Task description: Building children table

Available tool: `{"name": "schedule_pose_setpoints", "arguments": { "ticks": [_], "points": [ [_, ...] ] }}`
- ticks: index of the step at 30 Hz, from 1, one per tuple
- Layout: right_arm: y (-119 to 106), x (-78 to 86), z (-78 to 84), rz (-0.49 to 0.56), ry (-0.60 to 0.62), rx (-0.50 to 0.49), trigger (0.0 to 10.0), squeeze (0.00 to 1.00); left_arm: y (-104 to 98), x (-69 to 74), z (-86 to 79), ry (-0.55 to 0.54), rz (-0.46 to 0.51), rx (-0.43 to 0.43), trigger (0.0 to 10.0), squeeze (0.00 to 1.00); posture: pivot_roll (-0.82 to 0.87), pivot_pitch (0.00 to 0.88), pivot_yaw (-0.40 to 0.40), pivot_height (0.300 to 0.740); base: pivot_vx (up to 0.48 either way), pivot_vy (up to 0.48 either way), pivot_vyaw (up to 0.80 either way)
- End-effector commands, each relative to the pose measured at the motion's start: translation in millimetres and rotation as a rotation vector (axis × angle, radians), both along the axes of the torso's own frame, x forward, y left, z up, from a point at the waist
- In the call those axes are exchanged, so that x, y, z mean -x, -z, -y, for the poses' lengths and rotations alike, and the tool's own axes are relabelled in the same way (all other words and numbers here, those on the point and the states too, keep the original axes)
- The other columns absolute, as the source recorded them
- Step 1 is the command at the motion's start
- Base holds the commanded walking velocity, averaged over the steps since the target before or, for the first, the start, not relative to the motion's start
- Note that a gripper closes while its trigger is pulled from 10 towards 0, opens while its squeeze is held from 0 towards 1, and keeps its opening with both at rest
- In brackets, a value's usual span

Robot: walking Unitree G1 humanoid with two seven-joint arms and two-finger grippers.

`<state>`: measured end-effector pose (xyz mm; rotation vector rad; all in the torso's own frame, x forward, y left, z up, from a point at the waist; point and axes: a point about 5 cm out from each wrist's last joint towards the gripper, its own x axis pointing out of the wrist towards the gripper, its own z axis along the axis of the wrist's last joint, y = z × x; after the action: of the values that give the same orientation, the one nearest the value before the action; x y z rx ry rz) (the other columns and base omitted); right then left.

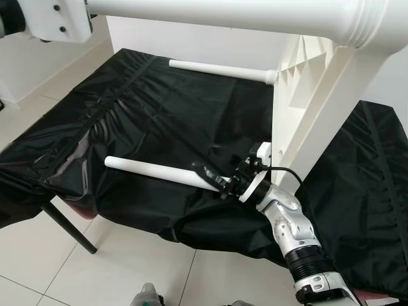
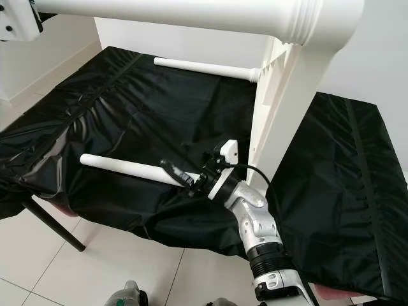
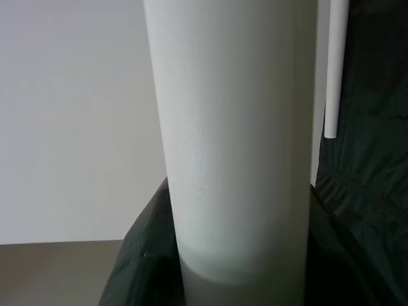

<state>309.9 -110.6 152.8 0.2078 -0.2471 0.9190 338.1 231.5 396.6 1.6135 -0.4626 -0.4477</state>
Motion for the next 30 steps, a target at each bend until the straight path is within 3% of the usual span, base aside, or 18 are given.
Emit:
{"name": "schedule_pose_setpoints", "arguments": {
  "ticks": [1,4,5,7,13,17,22,30],
  "points": [
    [-9,-6.4,11.5,0.031,0.062,-0.016,10.0,0.00,-2,-1.1,-17.7,-0.060,0.193,0.157,0.0,0.00,0.18,0.015,-0.018,0.740,0.000,0.000,0.00],
    [-27,-20.1,39.6,0.077,0.227,-0.049,10.0,0.00,6,0.4,-31.9,-0.108,0.194,0.214,0.0,0.00,0.17,0.014,-0.016,0.740,0.000,0.000,0.00],
    [-27,-20.1,39.6,0.077,0.227,-0.049,10.0,0.00,6,0.4,-31.9,-0.108,0.194,0.214,0.0,0.00,0.17,0.014,-0.016,0.740,0.000,0.000,0.00],
    [-41,-26.9,57.9,0.108,0.336,-0.080,10.0,0.00,9,2.5,-44.4,-0.154,0.207,0.267,0.0,0.00,0.16,0.011,-0.019,0.740,0.000,0.000,0.00],
    [-48,-29.1,67.1,0.127,0.403,-0.094,10.0,0.00,12,3.6,-52.0,-0.181,0.212,0.295,0.0,0.00,0.15,0.012,-0.020,0.740,0.000,0.000,0.00],
    [-58,-29.4,81.2,0.147,0.489,-0.093,10.0,0.00,24,3.6,-66.7,-0.235,0.198,0.352,0.0,0.00,0.13,0.014,-0.028,0.740,0.000,0.000,0.00],
    [-68,-26.6,105.9,0.188,0.544,-0.021,10.0,0.00,40,4.6,-74.2,-0.268,0.197,0.429,0.0,0.00,0.10,0.019,-0.046,0.740,0.000,0.000,0.00],
    [-74,-24.8,117.0,0.236,0.575,0.067,10.0,0.00,50,5.4,-78.1,-0.292,0.210,0.471,0.0,0.00,0.09,0.025,-0.060,0.740,0.000,0.000,0.00]
  ]
}}
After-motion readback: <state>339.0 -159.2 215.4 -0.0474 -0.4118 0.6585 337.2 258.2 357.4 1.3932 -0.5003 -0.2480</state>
